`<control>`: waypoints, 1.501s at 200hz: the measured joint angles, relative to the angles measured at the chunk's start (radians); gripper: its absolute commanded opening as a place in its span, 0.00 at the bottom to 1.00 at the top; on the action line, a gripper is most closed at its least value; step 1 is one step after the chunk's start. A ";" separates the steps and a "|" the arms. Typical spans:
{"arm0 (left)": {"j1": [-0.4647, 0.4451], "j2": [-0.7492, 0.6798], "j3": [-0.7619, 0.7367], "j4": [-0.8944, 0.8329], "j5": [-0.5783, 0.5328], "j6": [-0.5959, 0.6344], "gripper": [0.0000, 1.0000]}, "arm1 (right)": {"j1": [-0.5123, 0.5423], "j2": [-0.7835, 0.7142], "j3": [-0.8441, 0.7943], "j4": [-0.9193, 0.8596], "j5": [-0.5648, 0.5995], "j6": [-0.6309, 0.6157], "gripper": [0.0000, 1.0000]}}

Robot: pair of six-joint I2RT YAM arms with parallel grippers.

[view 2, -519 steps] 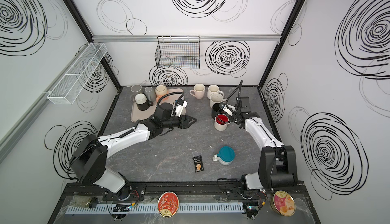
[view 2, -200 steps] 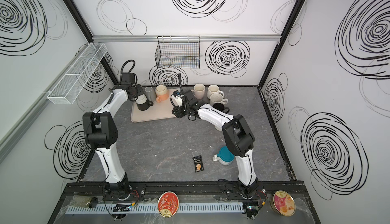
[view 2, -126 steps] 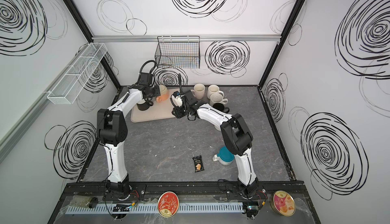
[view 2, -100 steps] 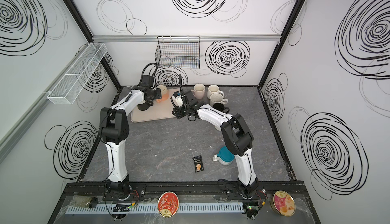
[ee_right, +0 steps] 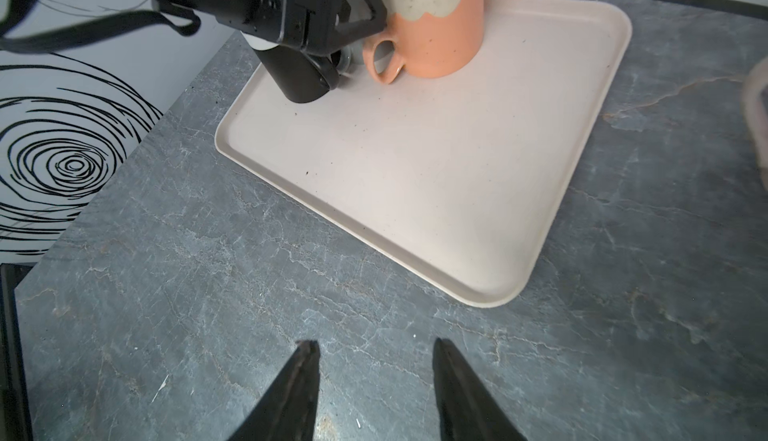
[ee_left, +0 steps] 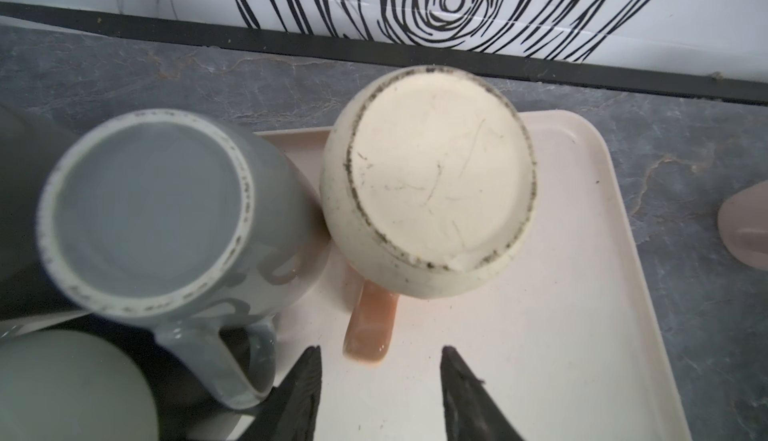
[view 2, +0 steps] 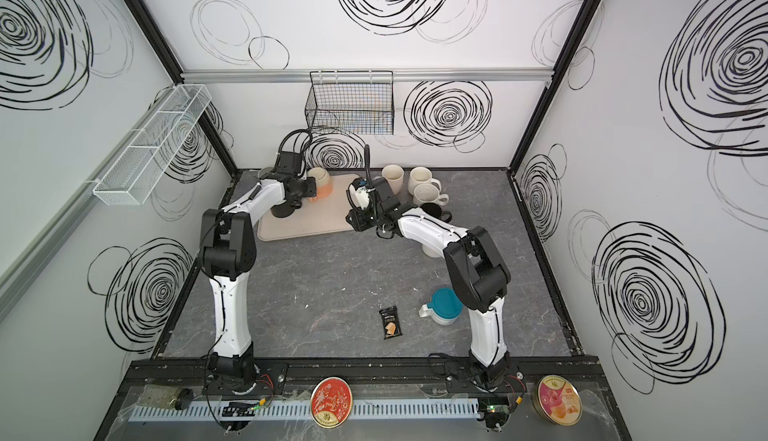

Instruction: Turn the mug right side up

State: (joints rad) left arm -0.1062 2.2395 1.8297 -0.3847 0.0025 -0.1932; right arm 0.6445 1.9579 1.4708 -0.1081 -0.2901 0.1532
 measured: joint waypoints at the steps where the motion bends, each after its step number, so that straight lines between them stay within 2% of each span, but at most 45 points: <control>1: 0.000 0.002 0.000 0.002 0.000 0.001 0.48 | 0.000 0.000 0.000 0.000 0.000 0.000 0.48; 69: 0.000 0.042 -0.019 0.097 -0.004 0.015 0.42 | -0.020 -0.022 -0.038 0.039 0.000 0.032 0.48; 136: -0.002 0.097 0.019 0.082 -0.009 0.030 0.39 | -0.032 -0.026 -0.047 0.051 -0.001 0.052 0.47; 177: -0.004 0.097 0.031 0.065 0.001 0.041 0.21 | -0.033 -0.026 -0.048 0.058 -0.006 0.064 0.47; 222: -0.028 0.089 0.004 0.095 -0.007 0.040 0.13 | -0.037 -0.026 -0.048 0.061 -0.009 0.079 0.47; 266: -0.051 0.032 -0.098 0.149 -0.011 0.017 0.13 | -0.049 -0.026 -0.048 0.060 -0.007 0.101 0.47; 300: -0.111 -0.043 -0.215 0.175 -0.019 -0.013 0.18 | -0.052 -0.026 -0.048 0.060 -0.001 0.120 0.47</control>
State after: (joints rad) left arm -0.2176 2.1967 1.6150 -0.2100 -0.0162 -0.2058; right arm 0.5922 1.9316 1.4223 -0.0486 -0.2913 0.2733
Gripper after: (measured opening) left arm 0.205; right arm 0.470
